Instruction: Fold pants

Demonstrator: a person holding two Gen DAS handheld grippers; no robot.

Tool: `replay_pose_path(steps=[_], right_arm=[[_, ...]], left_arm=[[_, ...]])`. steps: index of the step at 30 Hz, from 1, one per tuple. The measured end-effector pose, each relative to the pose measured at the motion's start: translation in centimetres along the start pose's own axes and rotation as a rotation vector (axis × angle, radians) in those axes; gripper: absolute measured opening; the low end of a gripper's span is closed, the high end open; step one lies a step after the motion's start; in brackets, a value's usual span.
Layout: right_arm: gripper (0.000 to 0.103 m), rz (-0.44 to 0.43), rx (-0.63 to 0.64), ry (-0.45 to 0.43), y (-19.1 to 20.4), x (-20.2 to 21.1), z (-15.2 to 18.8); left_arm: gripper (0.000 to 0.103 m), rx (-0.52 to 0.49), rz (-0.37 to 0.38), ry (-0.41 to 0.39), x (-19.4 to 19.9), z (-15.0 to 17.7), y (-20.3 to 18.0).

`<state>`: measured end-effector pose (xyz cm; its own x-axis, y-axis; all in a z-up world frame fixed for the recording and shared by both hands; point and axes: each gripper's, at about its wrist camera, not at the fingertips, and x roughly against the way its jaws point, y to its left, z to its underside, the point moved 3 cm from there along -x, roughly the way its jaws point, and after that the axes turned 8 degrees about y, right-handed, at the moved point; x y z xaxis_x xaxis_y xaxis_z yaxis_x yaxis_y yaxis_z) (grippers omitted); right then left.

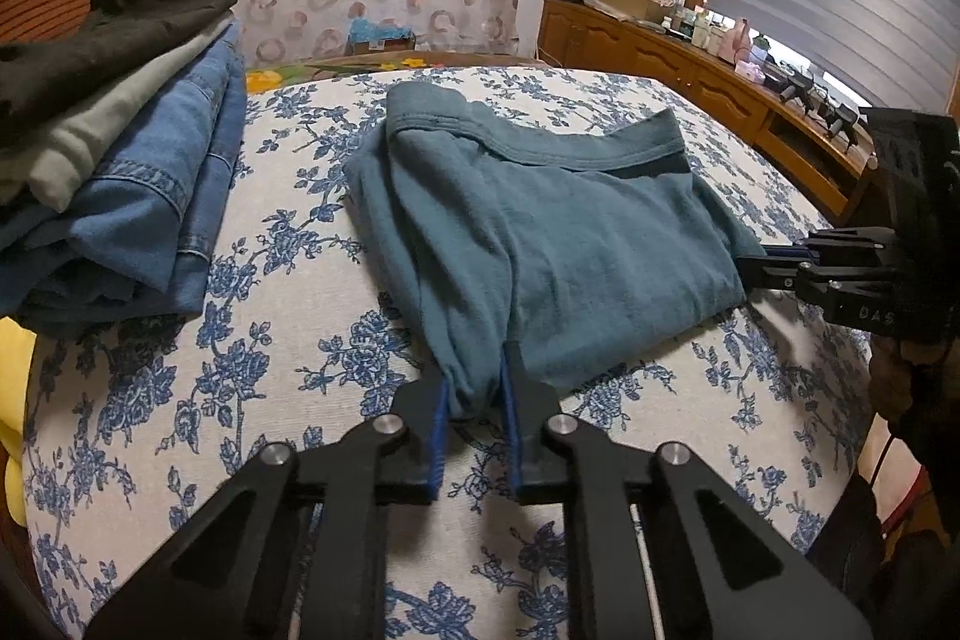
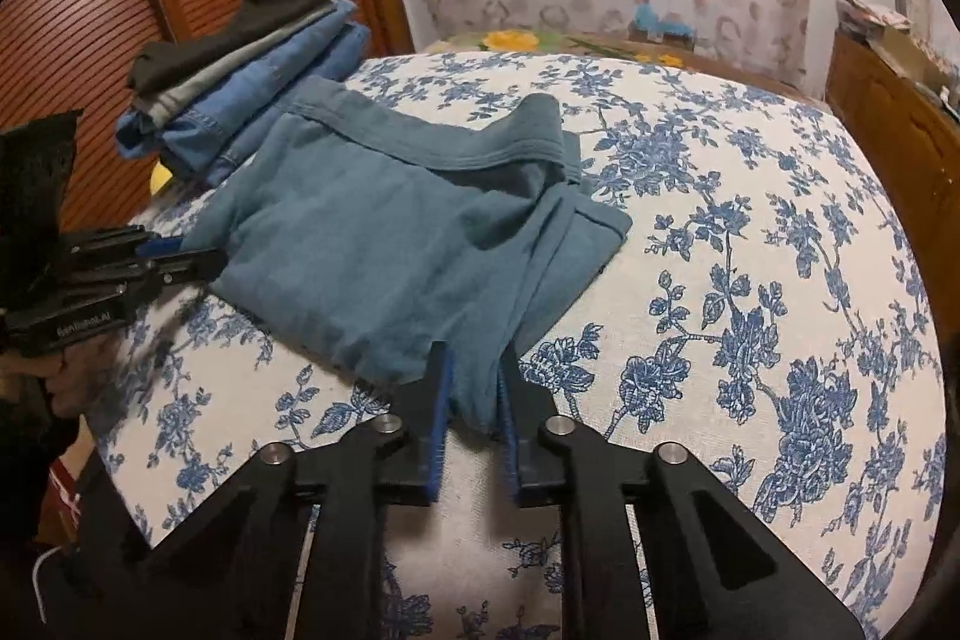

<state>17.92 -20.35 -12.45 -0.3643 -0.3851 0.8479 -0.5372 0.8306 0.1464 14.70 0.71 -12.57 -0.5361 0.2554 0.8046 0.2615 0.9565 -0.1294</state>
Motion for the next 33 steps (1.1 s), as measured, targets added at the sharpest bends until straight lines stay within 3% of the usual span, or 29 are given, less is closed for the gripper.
replay_pose_path(steps=[16,33], right_arm=[[0.008,-0.043,0.027,-0.010,1.2,3.3,2.3],[0.008,-0.044,0.030,-0.009,3.3,5.7,5.8]], left_arm=[[0.010,-0.018,0.067,-0.031,3.6,3.0,-1.6],[0.011,-0.047,0.065,-0.019,5.4,5.7,-3.5]])
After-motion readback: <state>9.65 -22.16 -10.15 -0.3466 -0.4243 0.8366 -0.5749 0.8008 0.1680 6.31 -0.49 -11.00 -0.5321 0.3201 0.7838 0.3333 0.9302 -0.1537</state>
